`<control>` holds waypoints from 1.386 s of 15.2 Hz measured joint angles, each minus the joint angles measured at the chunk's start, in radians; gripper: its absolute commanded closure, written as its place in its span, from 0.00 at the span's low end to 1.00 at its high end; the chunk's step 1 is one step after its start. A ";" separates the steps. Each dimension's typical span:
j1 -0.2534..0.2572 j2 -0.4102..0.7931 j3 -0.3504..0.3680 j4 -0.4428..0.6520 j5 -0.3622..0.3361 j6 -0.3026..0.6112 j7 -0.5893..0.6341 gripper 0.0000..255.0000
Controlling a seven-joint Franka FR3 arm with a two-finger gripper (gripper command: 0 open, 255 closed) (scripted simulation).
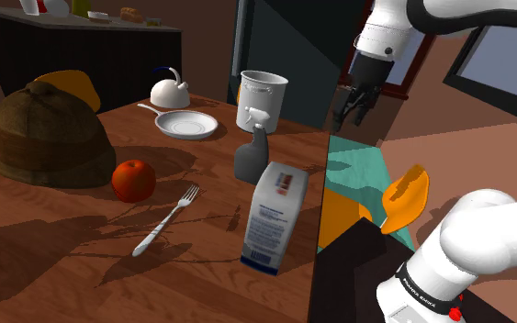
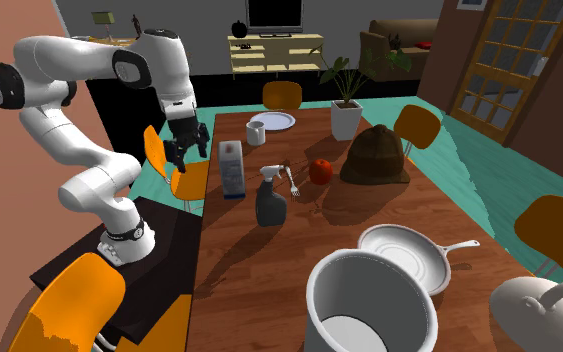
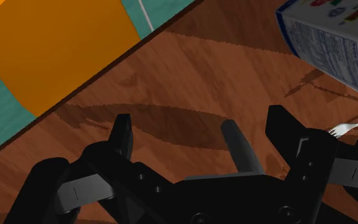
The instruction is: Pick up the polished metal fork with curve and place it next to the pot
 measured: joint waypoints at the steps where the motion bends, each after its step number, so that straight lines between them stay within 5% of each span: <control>1: -0.002 0.002 0.025 -0.013 0.016 0.018 0.043 0.00; 14: -0.087 0.239 0.419 0.019 0.147 0.275 0.650 0.00; 18: -0.157 0.380 0.556 0.078 0.109 0.365 0.855 0.00; 21: -0.224 0.506 0.659 0.150 0.010 0.432 1.031 0.00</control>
